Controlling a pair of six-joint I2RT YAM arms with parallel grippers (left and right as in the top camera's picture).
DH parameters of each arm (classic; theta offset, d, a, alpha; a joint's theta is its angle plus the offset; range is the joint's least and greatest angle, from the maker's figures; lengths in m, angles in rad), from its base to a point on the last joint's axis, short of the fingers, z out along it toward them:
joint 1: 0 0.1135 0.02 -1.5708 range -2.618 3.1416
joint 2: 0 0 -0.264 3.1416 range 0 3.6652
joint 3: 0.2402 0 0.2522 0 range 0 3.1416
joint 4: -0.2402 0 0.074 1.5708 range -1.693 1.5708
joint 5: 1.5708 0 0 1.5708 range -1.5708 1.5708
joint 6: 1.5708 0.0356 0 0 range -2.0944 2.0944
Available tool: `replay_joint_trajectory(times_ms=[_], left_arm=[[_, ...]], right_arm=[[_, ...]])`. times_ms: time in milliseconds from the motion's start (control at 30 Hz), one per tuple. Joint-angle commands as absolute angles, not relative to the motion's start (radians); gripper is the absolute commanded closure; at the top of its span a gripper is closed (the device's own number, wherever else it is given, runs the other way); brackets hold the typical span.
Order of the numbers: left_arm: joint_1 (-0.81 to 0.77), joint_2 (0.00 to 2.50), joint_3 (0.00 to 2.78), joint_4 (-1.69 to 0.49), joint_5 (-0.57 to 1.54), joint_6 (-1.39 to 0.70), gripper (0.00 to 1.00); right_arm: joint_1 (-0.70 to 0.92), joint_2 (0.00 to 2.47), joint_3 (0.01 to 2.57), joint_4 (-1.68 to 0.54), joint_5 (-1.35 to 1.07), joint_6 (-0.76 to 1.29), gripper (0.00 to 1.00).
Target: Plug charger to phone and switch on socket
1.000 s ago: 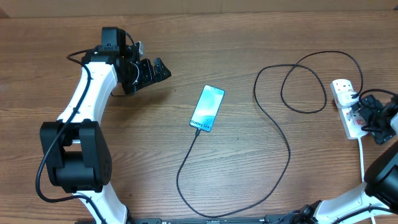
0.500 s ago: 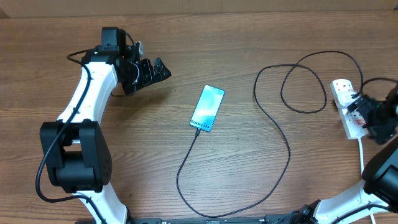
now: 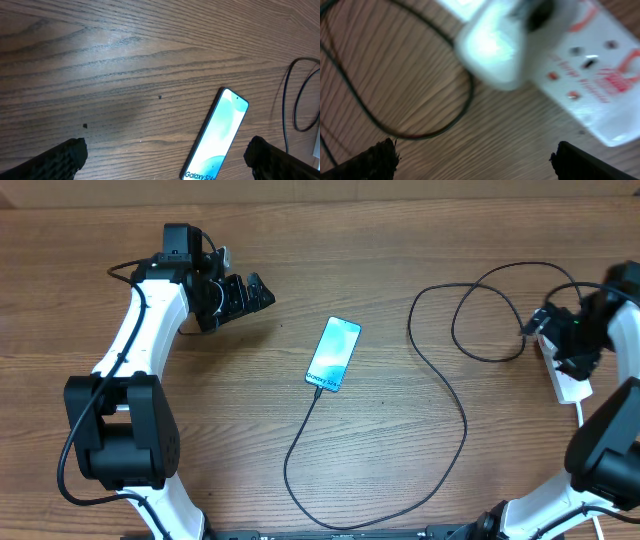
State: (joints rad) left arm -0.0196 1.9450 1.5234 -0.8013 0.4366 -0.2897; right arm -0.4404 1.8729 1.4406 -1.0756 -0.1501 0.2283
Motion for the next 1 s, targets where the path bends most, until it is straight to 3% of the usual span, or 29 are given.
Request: replay_joint_trajectory(times_ms=[0, 967], left_arm=[[-0.027, 1.928, 1.521, -0.804, 0.434, -0.295, 0.0], [-0.027, 1.928, 1.521, -0.804, 0.434, -0.295, 0.0]], right_arm=[[-0.411, 1.85, 1.448, -1.075, -0.15, 0.208, 0.0], [-0.393, 1.85, 1.448, -1.075, -0.151, 0.208, 0.0]])
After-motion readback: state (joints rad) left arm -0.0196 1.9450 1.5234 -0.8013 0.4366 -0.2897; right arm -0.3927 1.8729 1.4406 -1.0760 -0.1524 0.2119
